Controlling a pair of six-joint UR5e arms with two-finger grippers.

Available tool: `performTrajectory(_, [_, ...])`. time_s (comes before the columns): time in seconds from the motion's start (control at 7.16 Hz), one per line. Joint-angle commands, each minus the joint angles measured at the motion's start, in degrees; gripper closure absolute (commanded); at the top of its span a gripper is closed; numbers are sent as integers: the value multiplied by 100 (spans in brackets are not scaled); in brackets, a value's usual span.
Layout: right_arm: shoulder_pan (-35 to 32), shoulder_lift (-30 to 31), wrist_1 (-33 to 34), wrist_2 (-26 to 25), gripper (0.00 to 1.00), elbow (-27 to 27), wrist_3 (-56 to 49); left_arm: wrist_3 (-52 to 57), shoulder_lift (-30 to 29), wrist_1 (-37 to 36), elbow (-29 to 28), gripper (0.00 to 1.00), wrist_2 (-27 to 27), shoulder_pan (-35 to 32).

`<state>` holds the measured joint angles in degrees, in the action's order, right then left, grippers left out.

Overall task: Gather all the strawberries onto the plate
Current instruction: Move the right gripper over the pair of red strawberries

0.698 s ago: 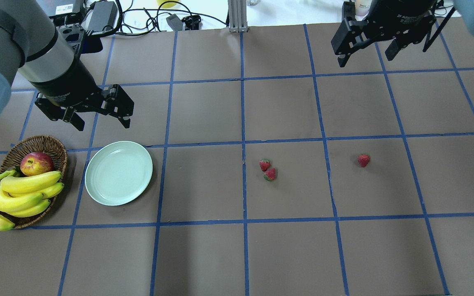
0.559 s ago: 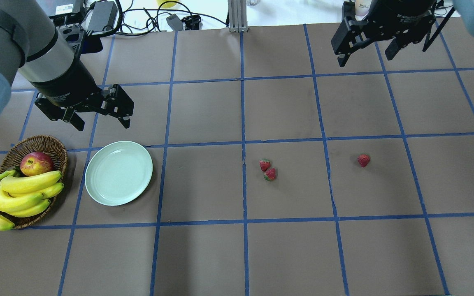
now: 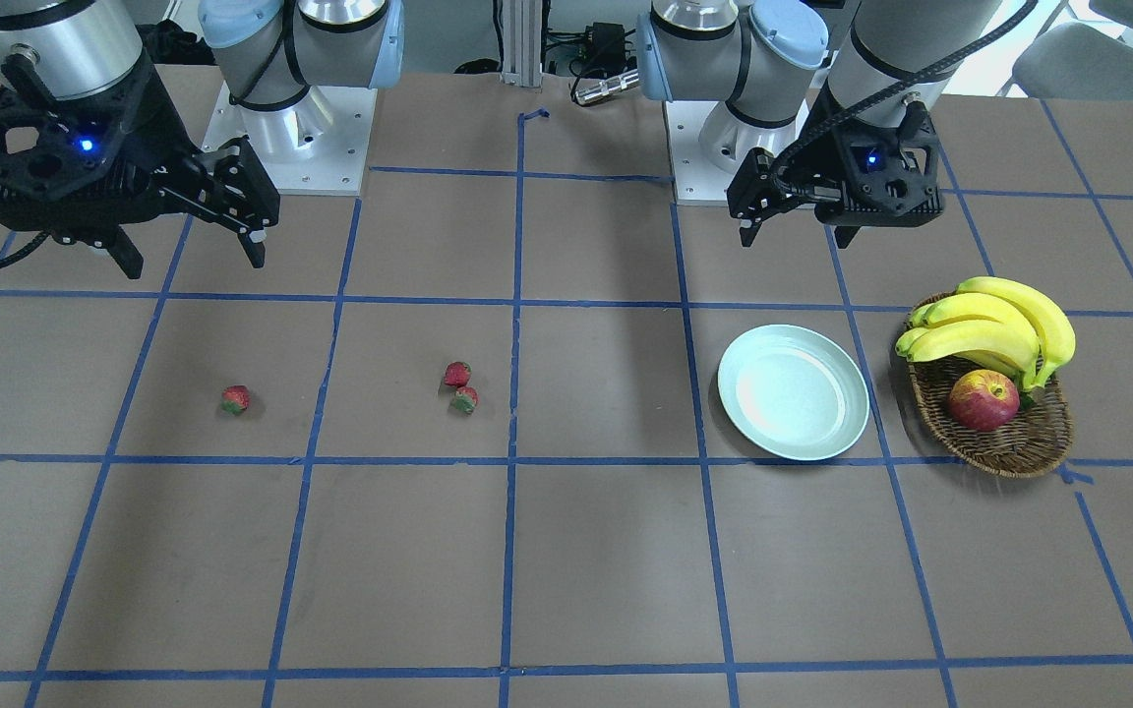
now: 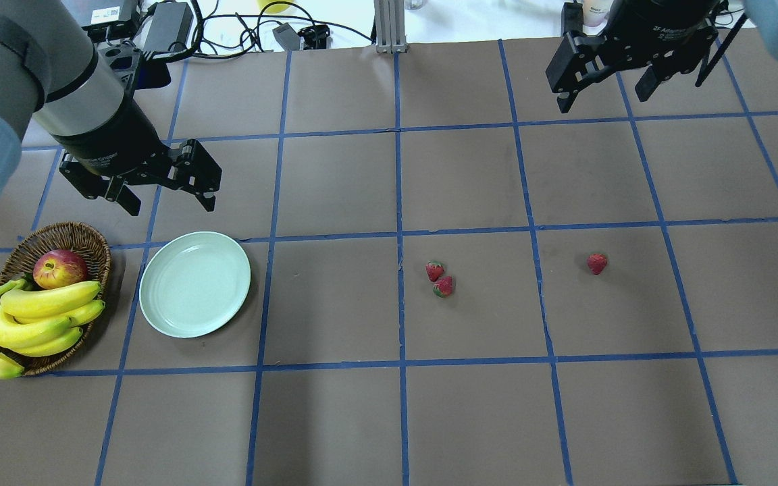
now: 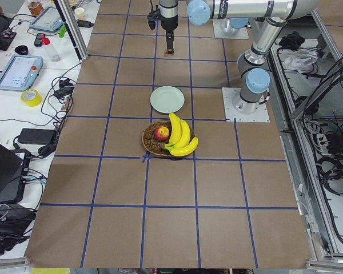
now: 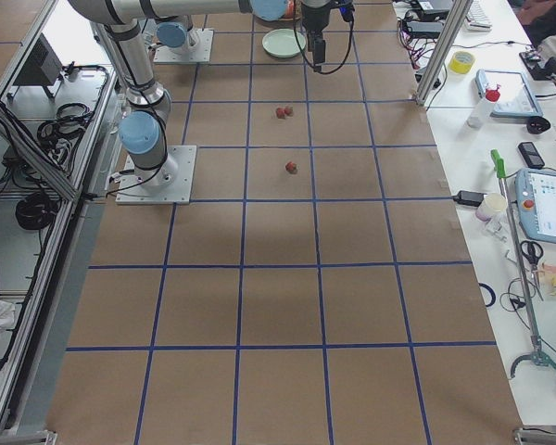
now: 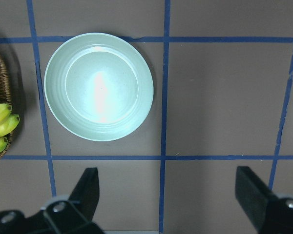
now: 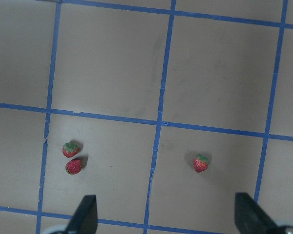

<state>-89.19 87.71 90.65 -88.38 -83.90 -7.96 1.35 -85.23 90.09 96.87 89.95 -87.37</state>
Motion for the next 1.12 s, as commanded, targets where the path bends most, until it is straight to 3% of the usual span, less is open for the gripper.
performTrajectory(0.0, [-2, 18, -21, 40, 0, -100, -22, -12, 24, 52, -10, 0, -30, 9])
performTrajectory(0.56, [-2, 1, -30, 40, 0, -161, -39, -3, 85, 53, -45, 0, 13, 9])
performTrajectory(0.84, [-98, -61, 75, 162, 0, -546, -13, -3, 85, 27, -37, 0, 13, 9])
performTrajectory(0.98, [-325, -130, 563, 337, 0, -888, 74, -3, 85, 27, -45, 0, 22, 9])
